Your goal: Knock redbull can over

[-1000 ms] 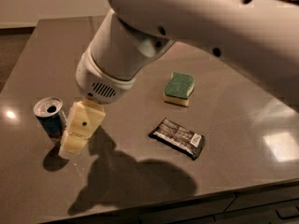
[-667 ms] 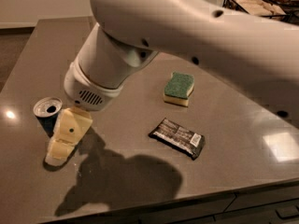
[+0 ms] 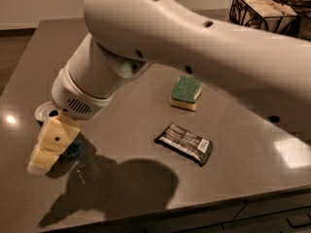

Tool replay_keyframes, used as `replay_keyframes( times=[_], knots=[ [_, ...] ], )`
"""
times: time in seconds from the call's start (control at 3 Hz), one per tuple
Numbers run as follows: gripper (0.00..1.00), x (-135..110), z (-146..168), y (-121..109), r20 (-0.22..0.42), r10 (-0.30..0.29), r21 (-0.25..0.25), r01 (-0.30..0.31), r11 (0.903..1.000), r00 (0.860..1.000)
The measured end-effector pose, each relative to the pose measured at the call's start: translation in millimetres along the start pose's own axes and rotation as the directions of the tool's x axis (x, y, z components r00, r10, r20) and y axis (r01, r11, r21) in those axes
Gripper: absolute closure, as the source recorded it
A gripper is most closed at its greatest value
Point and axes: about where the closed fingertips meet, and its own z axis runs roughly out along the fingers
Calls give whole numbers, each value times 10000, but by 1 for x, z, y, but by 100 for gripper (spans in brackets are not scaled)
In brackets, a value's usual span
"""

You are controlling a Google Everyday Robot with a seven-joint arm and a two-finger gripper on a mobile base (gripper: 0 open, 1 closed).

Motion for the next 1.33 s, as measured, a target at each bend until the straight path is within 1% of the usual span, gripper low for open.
replay_keyframes(
  times=[0.33,1.0,1.33],
  knots=[
    [16,-7,6,-2,262,-5,-92,8,10000,9997],
    [62,-8,5,-15,408,110,-73,-107,9999,9991],
    [86,-8,-13,-31,374,238,-64,-235,9997,9990]
  ],
)
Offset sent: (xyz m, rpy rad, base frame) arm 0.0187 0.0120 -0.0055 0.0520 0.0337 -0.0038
